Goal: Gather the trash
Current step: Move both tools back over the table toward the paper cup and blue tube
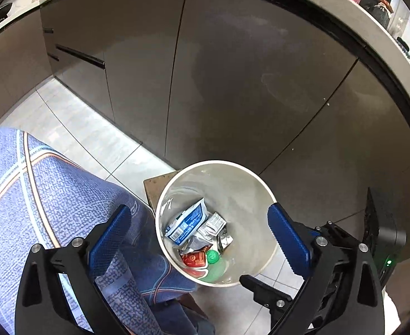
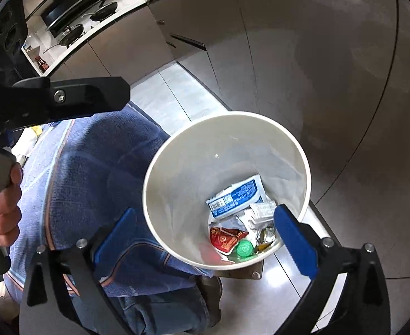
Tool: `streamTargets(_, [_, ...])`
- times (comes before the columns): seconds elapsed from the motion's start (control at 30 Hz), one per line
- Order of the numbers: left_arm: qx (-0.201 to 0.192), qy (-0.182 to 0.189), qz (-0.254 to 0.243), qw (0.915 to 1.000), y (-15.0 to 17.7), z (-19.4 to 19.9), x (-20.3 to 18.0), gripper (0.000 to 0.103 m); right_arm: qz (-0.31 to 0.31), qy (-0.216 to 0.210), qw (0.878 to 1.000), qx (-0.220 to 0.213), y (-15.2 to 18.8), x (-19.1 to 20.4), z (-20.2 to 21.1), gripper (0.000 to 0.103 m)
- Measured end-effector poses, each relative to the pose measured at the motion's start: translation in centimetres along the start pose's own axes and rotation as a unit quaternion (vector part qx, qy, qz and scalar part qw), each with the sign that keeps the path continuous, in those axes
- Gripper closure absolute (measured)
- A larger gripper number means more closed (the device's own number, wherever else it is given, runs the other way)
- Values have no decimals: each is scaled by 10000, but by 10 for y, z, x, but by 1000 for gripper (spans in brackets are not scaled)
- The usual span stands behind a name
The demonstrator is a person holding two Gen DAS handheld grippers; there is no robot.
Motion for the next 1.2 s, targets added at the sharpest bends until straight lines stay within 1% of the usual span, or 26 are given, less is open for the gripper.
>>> streamTargets(0.17, [-191, -26, 85, 9998, -1, 27, 3, 8, 4, -108, 9999, -56, -6, 10, 12, 3])
streamTargets(0.3, [-492, -161, 238, 9984, -4, 65, 11, 8, 171, -167, 9996, -176, -6, 29, 27, 3])
streamTargets(0.4, [-672, -338, 348, 9966, -1, 95, 21, 8, 437, -245, 9985, -217, -3, 51, 37, 3])
streamTargets(0.53, [-742, -646, 456, 9941, 14, 131, 36, 8, 794, -405, 9957, -269, 3, 85, 49, 3])
streamTargets(0.63, [-778, -690, 729, 9919, 34, 159, 54, 8, 954, -546, 9934, -313, 6, 108, 57, 3])
streamTargets(0.77, [-881, -910, 1058, 9863, 64, 194, 81, 8, 1152, -738, 9899, -364, 12, 141, 65, 3])
streamTargets(0.97, [-980, -1328, 1560, 9739, 120, 248, 129, 8, 1506, -1002, 9826, -425, 24, 199, 71, 3])
streamTargets(1.07, [-1016, -1489, 1736, 9682, 142, 266, 149, 8, 1685, -1099, 9786, -430, 33, 227, 72, 3])
streamTargets(1.1, [-1029, -1578, 1831, 9649, 154, 274, 159, 8, 1744, -1135, 9771, -436, 36, 236, 72, 3])
streamTargets(1.2, [-1051, -1699, 2005, 9591, 178, 292, 180, 8, 1873, -1233, 9737, -415, 43, 259, 70, 3])
Point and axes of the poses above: each gripper's, at about its wrist camera, not at the fingertips, and z roughly against the way its jaws point, x to its left, y to its underside, the point moved 9 cm from there along -z, roughly the way its jaws point, and after that the axes turned 10 degrees about -z, right-handed, at the moved point
